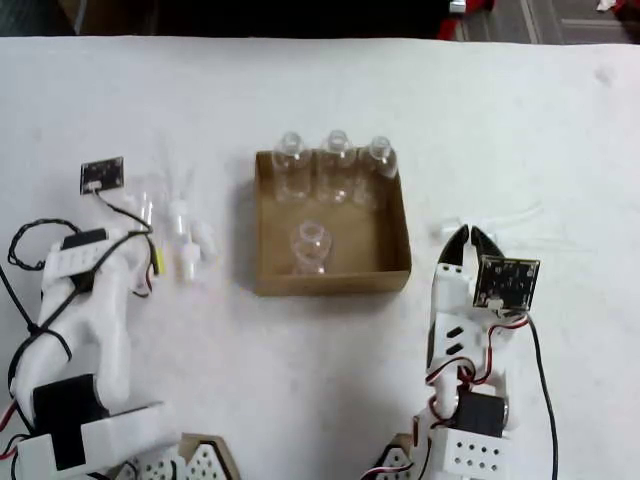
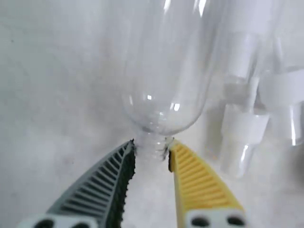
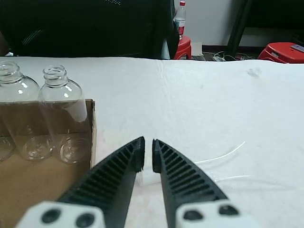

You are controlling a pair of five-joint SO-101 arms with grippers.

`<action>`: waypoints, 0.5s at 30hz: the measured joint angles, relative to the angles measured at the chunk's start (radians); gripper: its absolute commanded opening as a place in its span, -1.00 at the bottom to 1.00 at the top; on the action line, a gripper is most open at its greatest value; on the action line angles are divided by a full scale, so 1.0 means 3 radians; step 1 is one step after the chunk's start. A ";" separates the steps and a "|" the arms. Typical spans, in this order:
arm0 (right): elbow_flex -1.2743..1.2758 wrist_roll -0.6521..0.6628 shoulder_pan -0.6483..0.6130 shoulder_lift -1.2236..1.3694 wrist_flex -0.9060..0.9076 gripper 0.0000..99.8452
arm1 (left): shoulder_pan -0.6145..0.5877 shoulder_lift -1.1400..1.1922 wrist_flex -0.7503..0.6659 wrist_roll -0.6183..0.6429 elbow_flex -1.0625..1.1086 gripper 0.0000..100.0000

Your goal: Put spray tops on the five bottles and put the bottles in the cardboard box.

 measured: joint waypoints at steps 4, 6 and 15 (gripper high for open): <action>0.0000 0.0000 0.0000 0.0000 0.0000 -0.96 | 0.0000 0.0000 0.0000 0.0000 0.0000 -0.80; 0.0000 0.0000 0.0000 0.0000 0.0000 -0.96 | -0.0015 0.0000 0.0000 0.0005 0.0000 -0.80; 0.0000 0.0000 0.0000 0.0000 0.0000 -0.96 | -0.0123 -0.0184 -0.0005 0.0010 0.0087 -0.89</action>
